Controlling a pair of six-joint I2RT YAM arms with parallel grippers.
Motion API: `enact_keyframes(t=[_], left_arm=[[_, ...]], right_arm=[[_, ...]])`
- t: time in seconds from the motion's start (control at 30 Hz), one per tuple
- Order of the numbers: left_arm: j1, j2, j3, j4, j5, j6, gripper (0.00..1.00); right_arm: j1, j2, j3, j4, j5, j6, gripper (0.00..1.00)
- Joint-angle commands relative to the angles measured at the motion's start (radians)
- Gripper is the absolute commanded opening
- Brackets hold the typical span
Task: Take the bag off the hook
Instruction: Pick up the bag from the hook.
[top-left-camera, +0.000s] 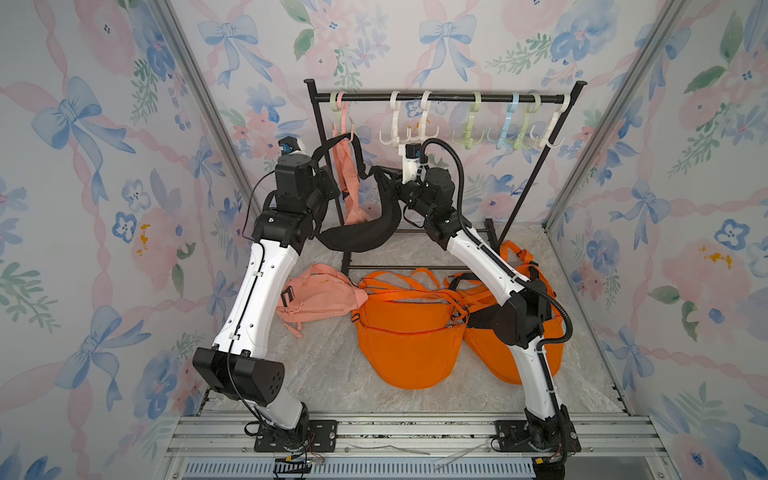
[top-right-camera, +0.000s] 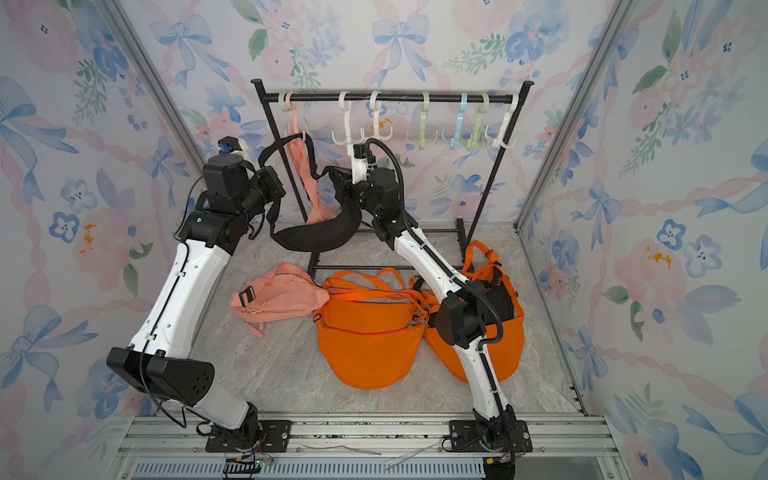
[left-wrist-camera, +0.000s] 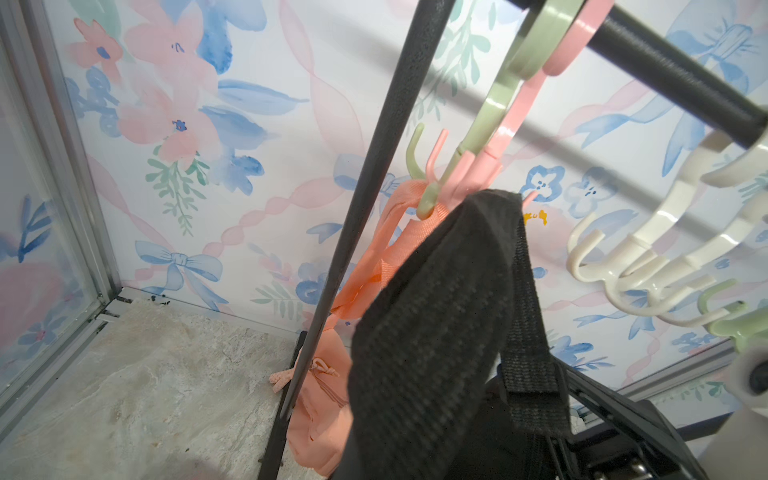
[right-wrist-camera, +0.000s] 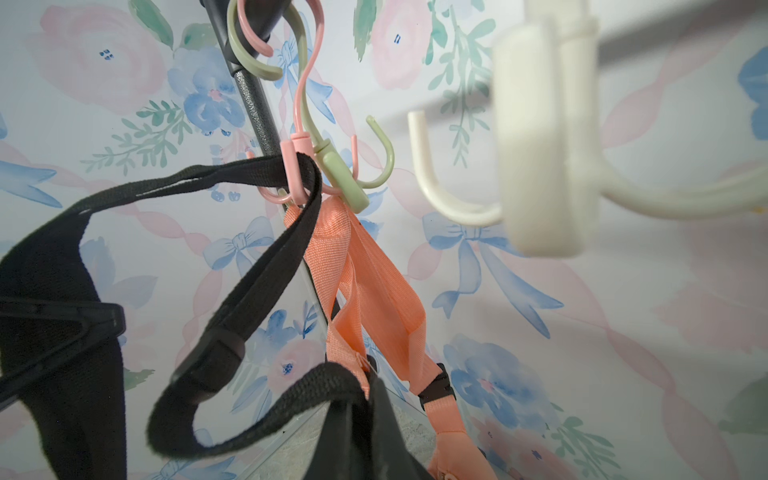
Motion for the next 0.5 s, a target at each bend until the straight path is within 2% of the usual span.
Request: enact_keyframes(t=[0.0,0.3,0.47], left_arm=[[-0.004,0.019,0.052,0.001,0.014,0.000,0.00],[-0.023,0.089,0.190,0.003,0.064,0.006,0.00],[-0.043,0.127,0.238,0.002,0.094,0.004,0.00]], right_arm=[[-0.001,-0.047,-0.016,0.038,0.005,-0.013,0.00],[-0.007,-0.078,-0.024,0.056,0.019,-0.029,0.00],[-0.013,-0.122,-0.082,0.104,0.030,-0.025,0.00]])
